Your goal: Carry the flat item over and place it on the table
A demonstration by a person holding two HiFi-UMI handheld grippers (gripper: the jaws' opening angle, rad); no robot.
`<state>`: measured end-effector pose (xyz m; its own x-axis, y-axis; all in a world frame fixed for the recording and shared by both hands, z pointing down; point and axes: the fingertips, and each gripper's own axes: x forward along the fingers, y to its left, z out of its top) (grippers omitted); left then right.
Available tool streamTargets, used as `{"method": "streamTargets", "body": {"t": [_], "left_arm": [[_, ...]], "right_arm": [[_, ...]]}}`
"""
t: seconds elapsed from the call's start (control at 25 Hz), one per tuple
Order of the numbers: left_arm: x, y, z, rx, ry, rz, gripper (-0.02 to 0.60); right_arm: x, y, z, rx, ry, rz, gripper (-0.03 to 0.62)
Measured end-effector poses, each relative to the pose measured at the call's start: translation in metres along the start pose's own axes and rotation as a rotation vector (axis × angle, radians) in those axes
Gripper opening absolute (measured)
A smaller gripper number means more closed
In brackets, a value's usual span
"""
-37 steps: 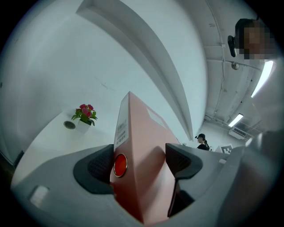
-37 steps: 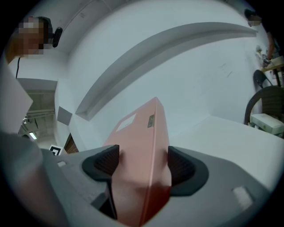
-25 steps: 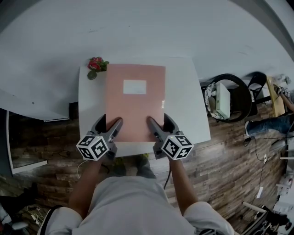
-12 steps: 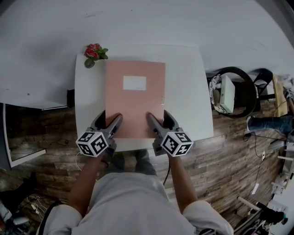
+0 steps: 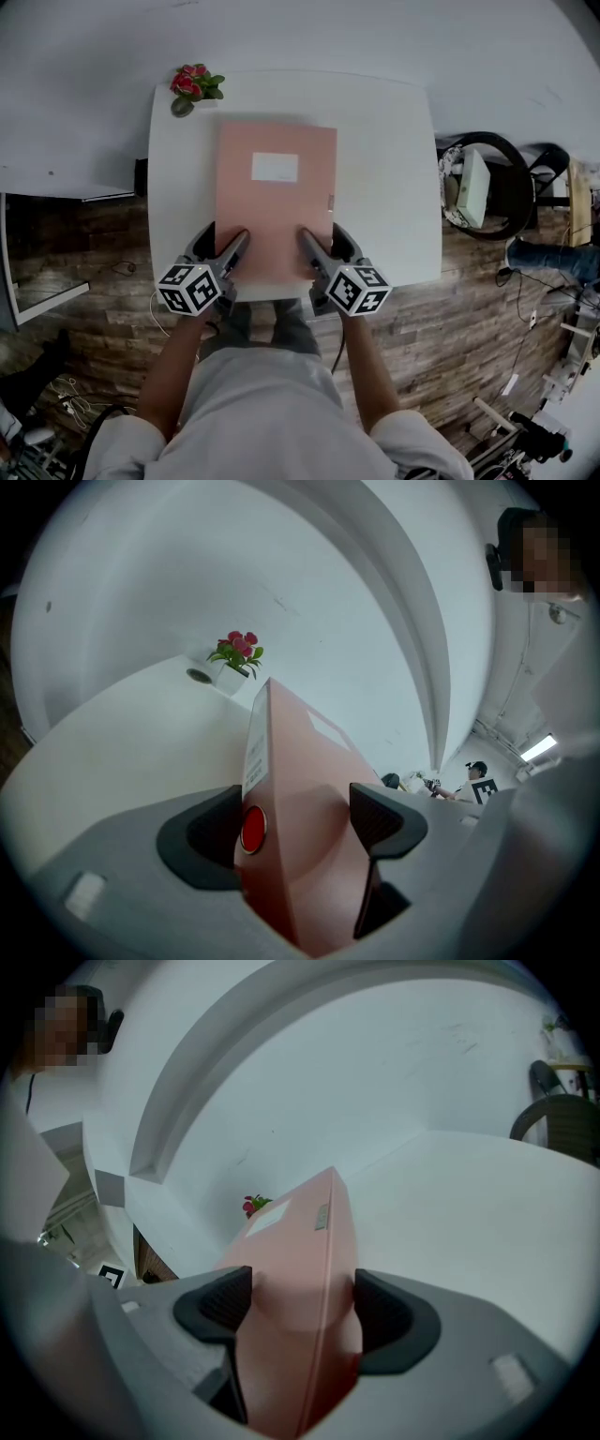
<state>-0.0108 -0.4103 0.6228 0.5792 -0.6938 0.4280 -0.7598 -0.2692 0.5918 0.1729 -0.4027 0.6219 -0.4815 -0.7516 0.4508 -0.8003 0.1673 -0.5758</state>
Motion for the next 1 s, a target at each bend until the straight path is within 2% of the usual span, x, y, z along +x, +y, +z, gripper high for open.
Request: {"method": "streamTargets", "body": {"t": [0.44,1.0], "left_arm": [[0.013,0.016,-0.014,-0.005,0.035,0.041,0.353],[0.017,0.021,-0.029,-0.011,0.059,0.051,0.353]], "right_arm": [[0.019,-0.017,-0.016,0.026,0.064,-0.009,0.337],[0.023,-0.026,-0.023,0.004,0.067,-0.035,0.337]]}}
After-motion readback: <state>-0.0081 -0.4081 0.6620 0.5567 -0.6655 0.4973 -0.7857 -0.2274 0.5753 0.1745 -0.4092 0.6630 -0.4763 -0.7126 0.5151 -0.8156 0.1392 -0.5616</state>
